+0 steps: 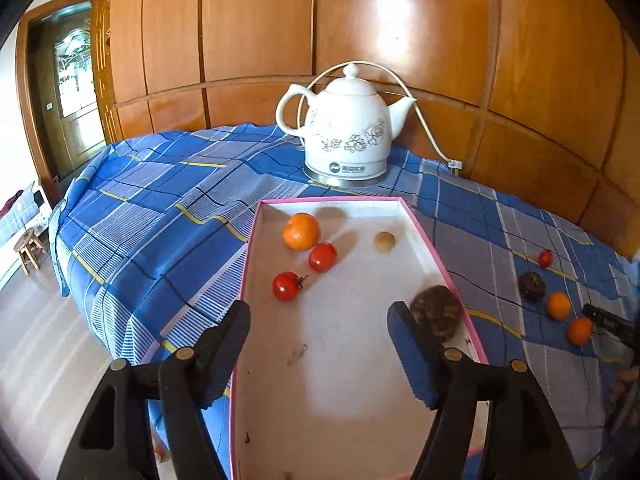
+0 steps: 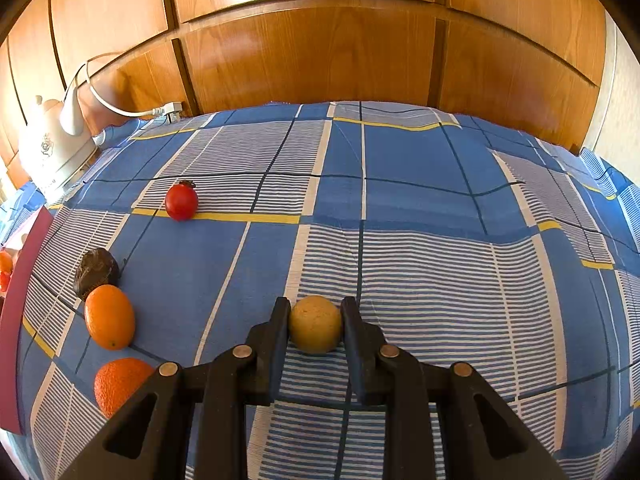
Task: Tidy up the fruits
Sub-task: 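Carry the small yellow fruit into the tray and open the right gripper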
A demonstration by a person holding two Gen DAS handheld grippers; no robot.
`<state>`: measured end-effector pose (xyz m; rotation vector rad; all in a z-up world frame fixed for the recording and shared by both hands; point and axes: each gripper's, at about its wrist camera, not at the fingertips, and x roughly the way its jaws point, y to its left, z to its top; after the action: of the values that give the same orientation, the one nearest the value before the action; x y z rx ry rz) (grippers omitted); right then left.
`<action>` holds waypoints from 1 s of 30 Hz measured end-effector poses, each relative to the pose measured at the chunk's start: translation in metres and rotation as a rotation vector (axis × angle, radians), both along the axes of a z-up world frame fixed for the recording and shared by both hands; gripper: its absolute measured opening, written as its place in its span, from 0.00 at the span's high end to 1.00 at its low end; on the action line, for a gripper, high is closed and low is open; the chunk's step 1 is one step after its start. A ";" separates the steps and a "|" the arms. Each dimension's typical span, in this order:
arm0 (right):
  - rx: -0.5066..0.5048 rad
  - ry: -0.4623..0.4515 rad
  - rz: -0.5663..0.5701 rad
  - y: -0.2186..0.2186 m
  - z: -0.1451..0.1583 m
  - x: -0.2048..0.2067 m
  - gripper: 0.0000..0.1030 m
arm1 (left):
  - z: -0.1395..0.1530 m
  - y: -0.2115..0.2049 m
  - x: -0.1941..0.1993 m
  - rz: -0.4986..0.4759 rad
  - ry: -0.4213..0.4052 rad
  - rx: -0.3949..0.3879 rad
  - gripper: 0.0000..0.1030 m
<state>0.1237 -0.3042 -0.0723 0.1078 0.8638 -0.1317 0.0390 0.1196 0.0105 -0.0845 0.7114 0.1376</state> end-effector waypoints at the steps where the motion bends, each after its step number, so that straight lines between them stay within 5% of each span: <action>1: 0.000 0.000 0.000 0.000 0.000 0.000 0.75 | 0.000 -0.001 -0.001 -0.002 0.000 0.005 0.29; 19: -0.010 0.014 -0.016 0.000 0.004 0.002 0.75 | -0.004 0.010 -0.004 0.029 0.015 -0.027 0.25; 24: 0.007 -0.061 -0.040 0.001 0.033 -0.013 0.75 | -0.003 0.020 -0.004 0.056 0.005 -0.030 0.25; 30: 0.047 -0.152 0.206 0.069 0.072 -0.041 0.75 | -0.007 0.029 -0.003 0.086 0.007 -0.039 0.25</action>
<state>0.0823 -0.2357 0.0002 0.0714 0.7215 0.0894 0.0356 0.1486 0.0037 -0.1515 0.7173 0.2062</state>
